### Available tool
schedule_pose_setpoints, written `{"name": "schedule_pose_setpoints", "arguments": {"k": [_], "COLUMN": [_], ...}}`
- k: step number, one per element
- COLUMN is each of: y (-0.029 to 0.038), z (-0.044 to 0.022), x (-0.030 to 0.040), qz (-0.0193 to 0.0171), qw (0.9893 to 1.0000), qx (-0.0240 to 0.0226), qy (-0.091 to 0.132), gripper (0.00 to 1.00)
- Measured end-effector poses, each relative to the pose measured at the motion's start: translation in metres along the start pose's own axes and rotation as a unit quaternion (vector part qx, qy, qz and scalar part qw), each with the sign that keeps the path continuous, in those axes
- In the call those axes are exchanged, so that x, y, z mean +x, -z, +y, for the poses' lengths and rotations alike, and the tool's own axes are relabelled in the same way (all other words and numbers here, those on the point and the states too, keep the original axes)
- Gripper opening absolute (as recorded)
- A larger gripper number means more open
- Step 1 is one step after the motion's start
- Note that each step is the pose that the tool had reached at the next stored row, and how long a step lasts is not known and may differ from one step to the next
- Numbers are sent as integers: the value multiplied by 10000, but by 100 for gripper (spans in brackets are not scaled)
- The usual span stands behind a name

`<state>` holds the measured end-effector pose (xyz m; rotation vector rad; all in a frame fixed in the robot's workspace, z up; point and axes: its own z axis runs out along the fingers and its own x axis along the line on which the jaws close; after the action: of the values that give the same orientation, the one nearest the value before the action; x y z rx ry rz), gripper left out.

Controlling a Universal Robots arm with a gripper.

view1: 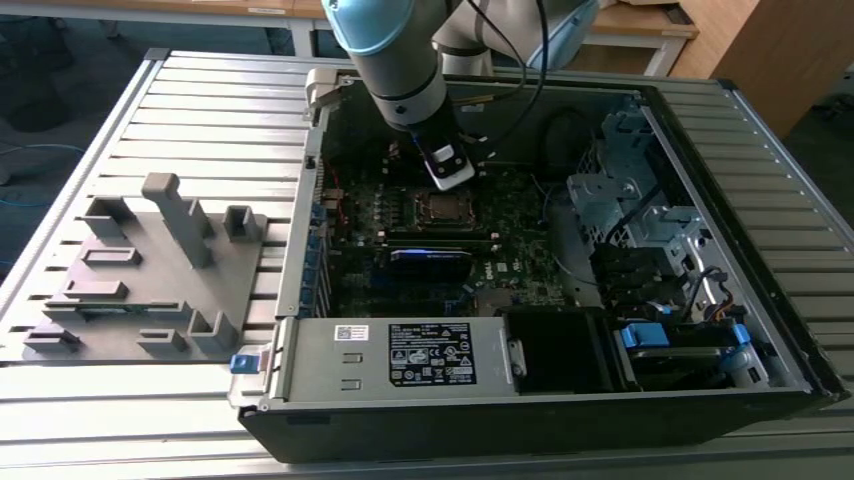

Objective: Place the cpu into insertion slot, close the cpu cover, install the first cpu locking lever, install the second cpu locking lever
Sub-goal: 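Install the first cpu locking lever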

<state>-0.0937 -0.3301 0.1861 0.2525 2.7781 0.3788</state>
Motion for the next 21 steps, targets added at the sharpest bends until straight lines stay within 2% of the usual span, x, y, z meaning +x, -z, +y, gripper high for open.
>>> {"name": "schedule_pose_setpoints", "arguments": {"k": [12,21], "y": [-26,-38], "z": [-8,-10], "x": [8,3], "qz": [-17,-19], "qw": [10000,10000], "qx": [43,45], "qy": [19,20], "gripper": [10,10]}}
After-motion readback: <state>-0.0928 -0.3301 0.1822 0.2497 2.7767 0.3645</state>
